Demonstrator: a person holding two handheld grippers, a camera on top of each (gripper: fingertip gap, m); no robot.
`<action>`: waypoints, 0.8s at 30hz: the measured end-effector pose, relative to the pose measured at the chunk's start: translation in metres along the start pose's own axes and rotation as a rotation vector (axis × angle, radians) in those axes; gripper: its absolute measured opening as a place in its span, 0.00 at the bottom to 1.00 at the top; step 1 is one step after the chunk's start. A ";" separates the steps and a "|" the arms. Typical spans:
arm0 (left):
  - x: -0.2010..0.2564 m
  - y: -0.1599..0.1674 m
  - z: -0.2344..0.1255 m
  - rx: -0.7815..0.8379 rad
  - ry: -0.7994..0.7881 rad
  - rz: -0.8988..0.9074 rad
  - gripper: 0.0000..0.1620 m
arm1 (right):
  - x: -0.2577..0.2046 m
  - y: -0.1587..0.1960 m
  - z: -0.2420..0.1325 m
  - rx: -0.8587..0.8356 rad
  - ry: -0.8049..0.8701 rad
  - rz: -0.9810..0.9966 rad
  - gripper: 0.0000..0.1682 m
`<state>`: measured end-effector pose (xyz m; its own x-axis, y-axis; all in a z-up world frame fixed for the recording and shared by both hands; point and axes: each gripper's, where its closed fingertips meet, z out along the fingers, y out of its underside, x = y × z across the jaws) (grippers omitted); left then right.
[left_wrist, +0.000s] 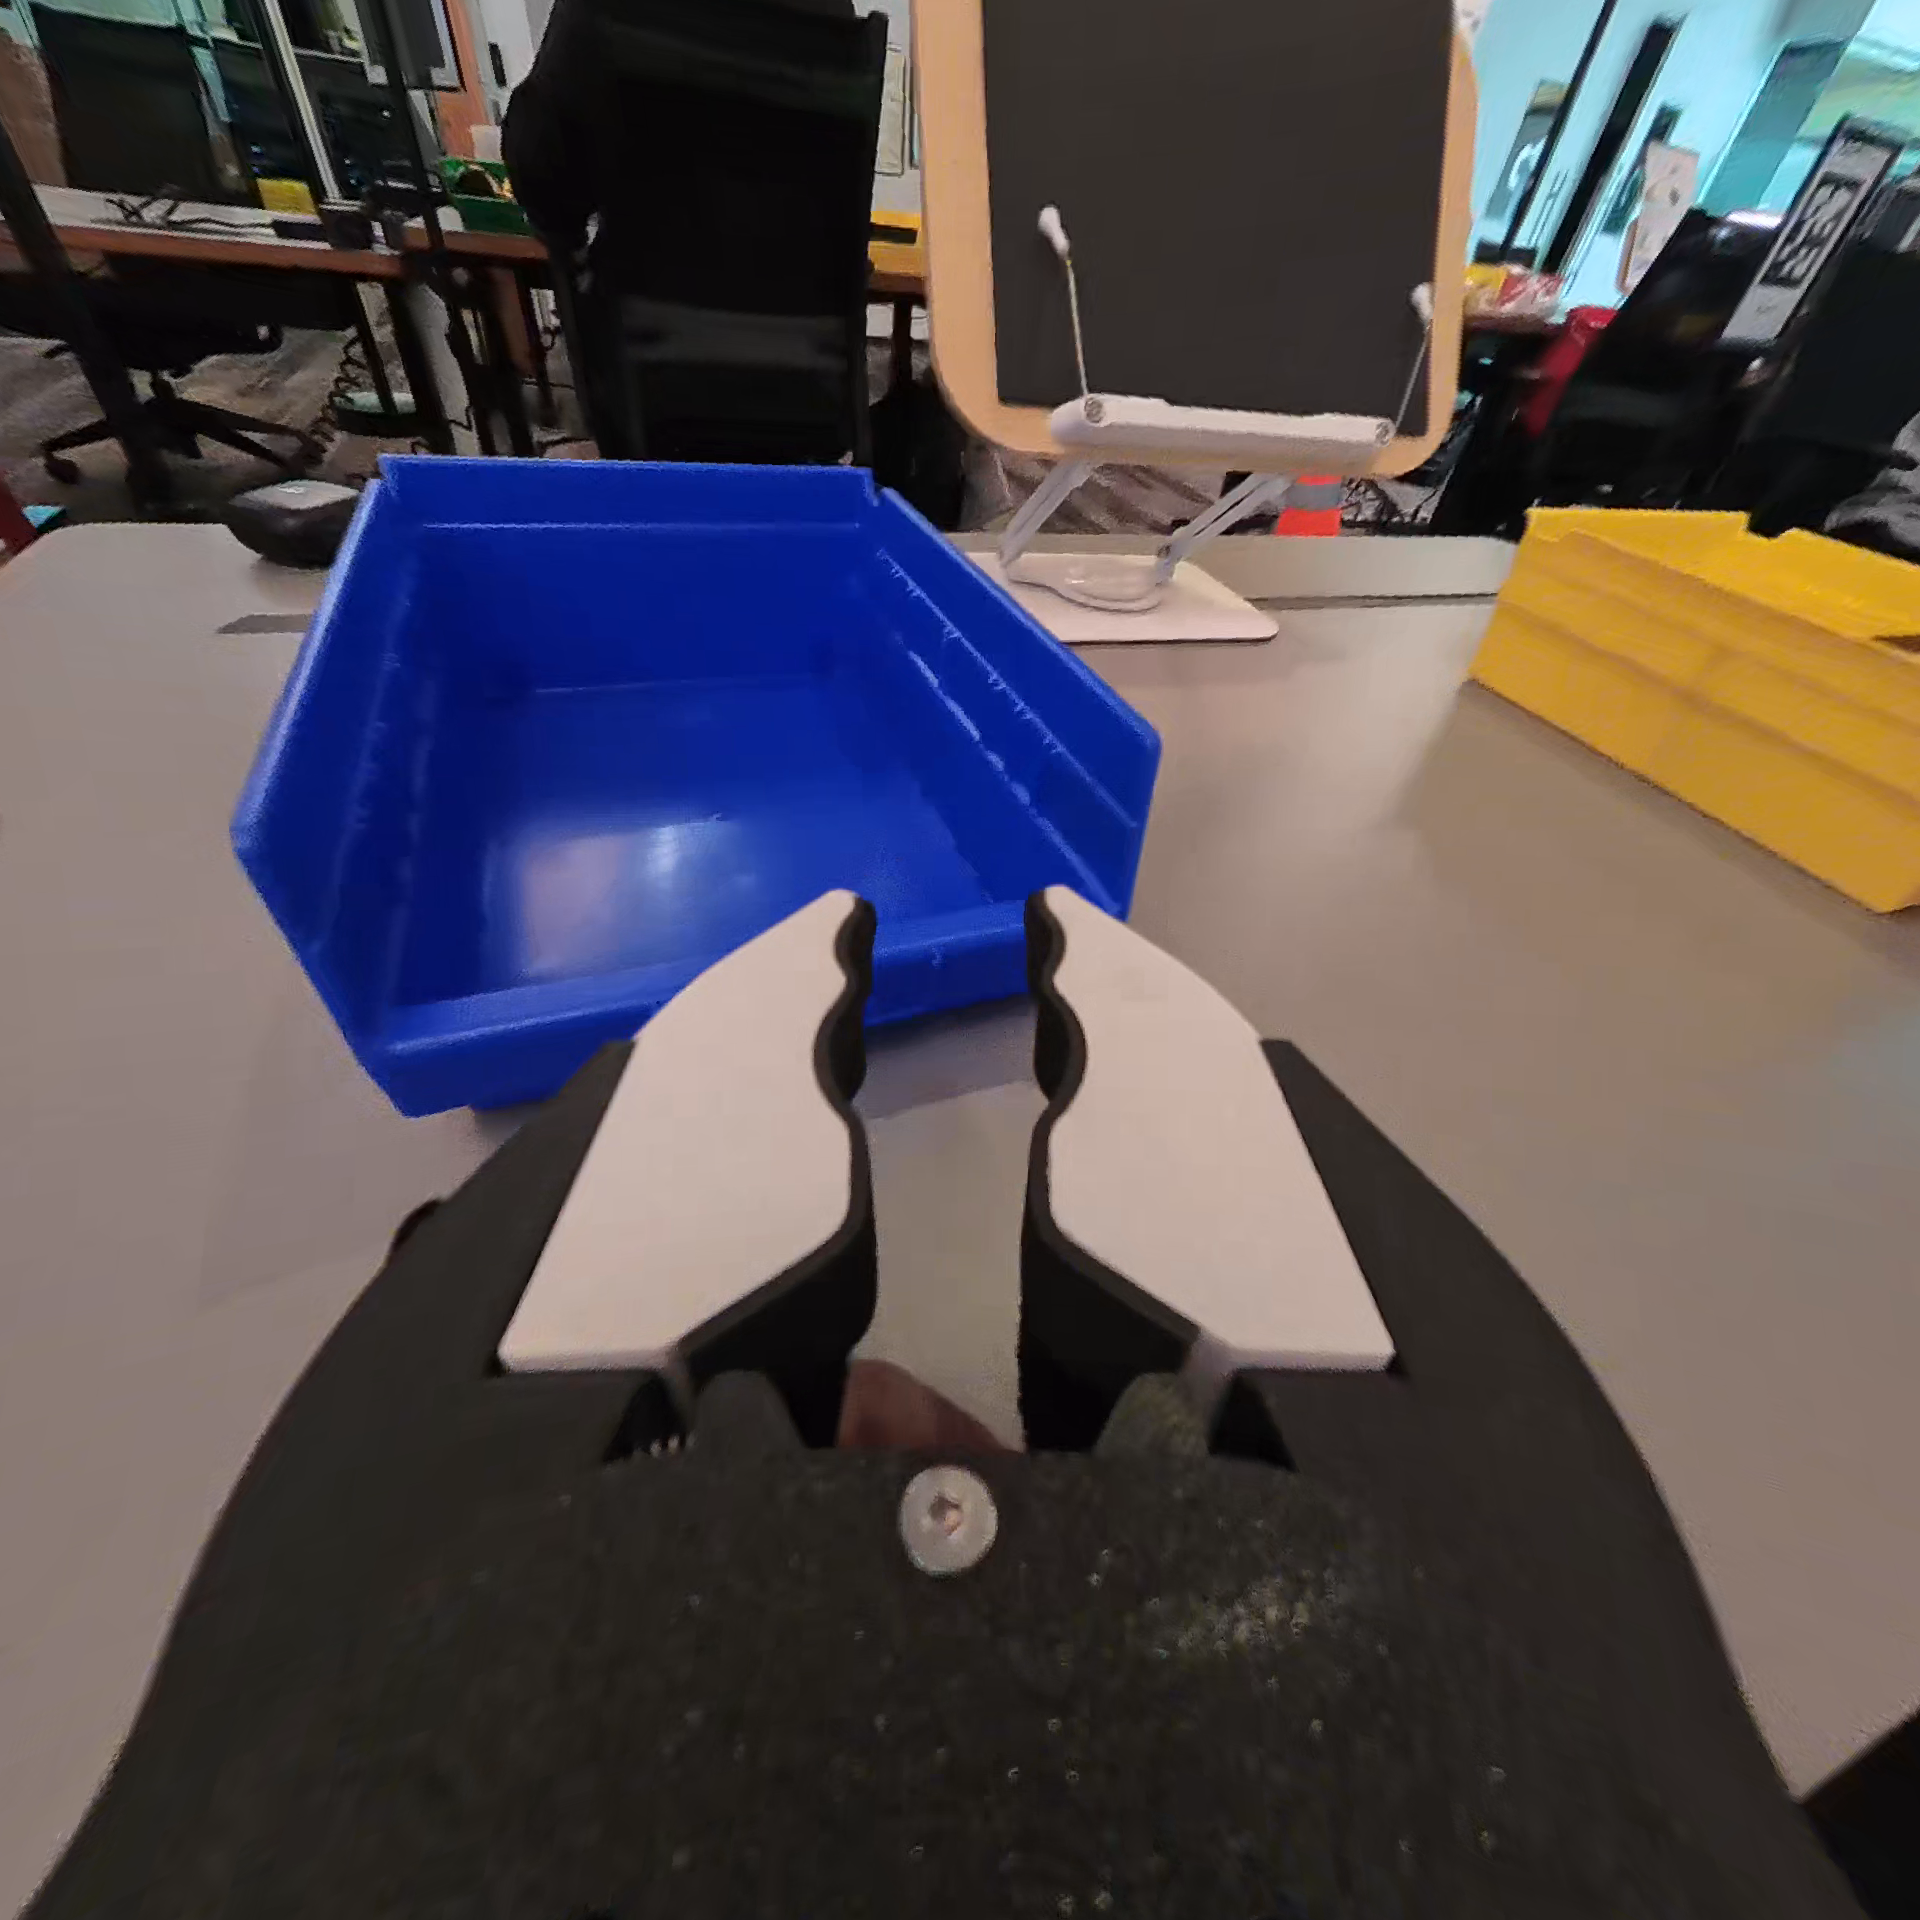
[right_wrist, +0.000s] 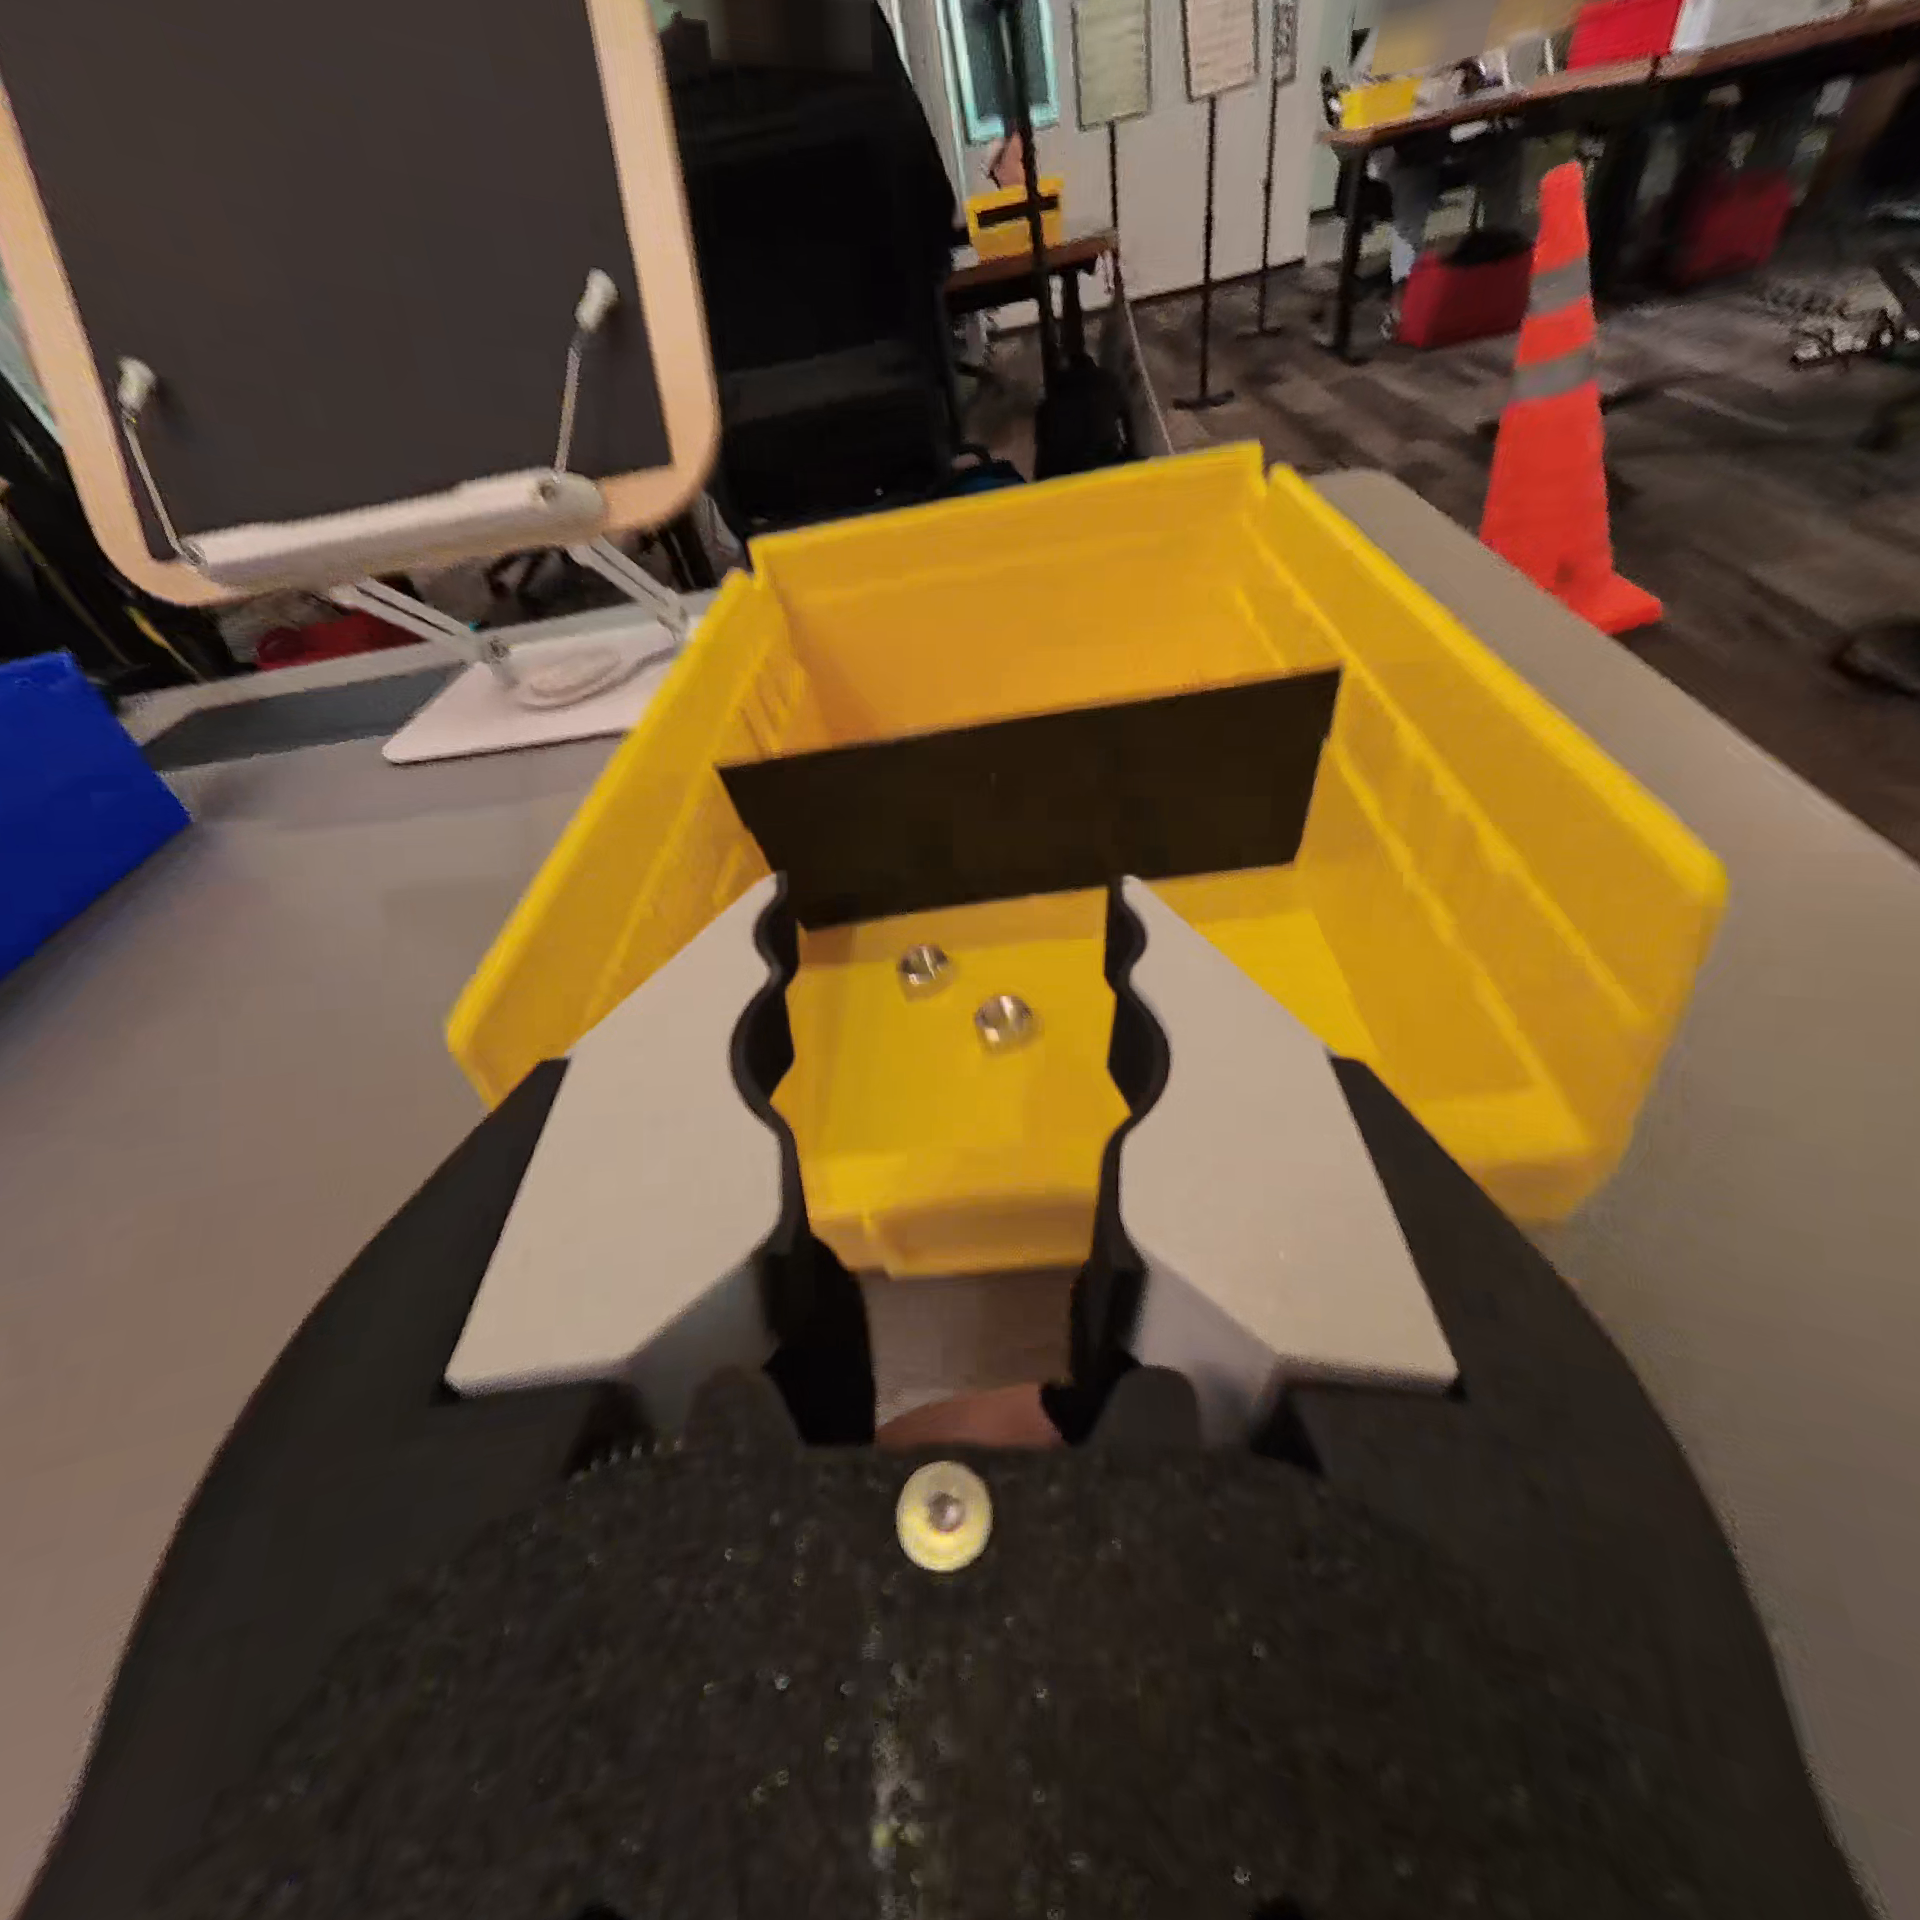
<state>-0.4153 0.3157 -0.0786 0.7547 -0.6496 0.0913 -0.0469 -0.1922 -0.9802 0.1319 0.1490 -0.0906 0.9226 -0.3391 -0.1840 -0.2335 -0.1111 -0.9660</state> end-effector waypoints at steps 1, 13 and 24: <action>-0.003 0.002 0.002 -0.010 -0.014 0.010 0.17 | 0.002 0.004 -0.002 -0.008 0.001 -0.010 0.35; 0.008 0.020 0.012 -0.108 0.016 -0.005 0.17 | 0.007 0.016 0.005 -0.047 0.030 -0.140 0.38; 0.000 0.018 0.015 -0.097 -0.001 -0.006 0.21 | -0.060 -0.003 -0.007 0.042 -0.245 -0.140 0.38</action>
<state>-0.4058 0.3233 -0.0992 0.7556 -0.6479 0.0968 -0.1054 -0.2661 -0.9582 0.0750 0.1628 -0.0749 0.9929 -0.0864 -0.0813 -0.0899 -0.1001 -0.9909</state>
